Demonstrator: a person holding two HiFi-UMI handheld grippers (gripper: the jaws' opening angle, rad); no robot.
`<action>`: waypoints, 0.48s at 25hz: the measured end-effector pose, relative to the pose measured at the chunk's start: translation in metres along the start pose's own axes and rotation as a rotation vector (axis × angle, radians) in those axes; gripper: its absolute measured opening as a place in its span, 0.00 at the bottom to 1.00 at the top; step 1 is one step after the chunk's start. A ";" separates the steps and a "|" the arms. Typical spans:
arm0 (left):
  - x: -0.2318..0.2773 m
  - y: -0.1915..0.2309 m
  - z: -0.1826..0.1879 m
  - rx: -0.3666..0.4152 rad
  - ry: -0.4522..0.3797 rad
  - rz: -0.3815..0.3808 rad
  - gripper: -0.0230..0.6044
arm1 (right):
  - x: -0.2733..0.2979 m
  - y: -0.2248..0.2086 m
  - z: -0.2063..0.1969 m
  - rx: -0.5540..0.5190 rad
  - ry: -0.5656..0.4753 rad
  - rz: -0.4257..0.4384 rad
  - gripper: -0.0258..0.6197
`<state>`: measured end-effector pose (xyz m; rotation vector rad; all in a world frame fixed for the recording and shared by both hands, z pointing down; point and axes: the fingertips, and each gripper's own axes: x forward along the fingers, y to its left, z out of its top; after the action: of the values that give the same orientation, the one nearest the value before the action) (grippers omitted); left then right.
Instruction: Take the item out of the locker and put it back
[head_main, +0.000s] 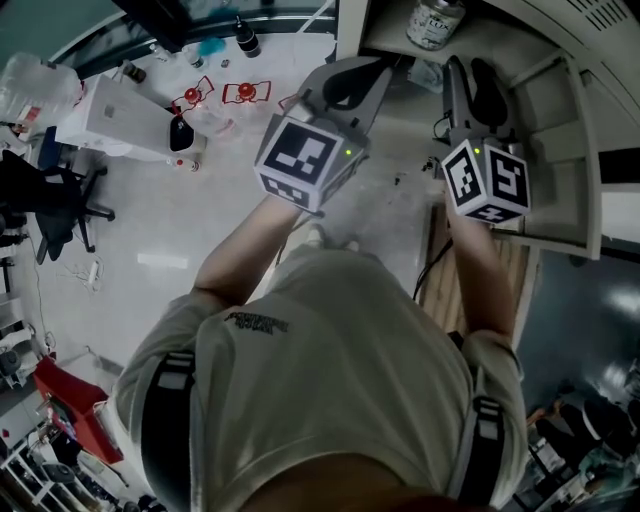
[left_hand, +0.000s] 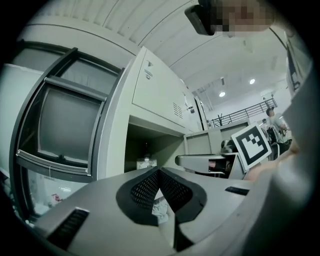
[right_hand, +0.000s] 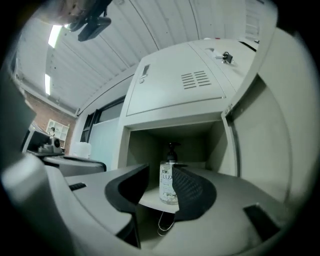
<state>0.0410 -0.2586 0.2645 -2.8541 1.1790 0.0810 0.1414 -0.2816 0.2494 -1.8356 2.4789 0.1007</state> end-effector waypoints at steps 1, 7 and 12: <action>-0.002 -0.001 0.004 0.003 -0.009 -0.001 0.05 | -0.005 0.002 0.002 -0.003 -0.004 0.007 0.27; -0.012 -0.009 0.012 0.001 -0.022 -0.003 0.05 | -0.031 0.012 0.007 -0.017 -0.033 0.030 0.16; -0.023 -0.013 0.007 -0.002 -0.028 -0.002 0.05 | -0.048 0.021 0.002 -0.008 -0.040 0.051 0.08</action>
<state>0.0337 -0.2324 0.2597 -2.8468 1.1712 0.1218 0.1352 -0.2291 0.2523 -1.7564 2.5023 0.1477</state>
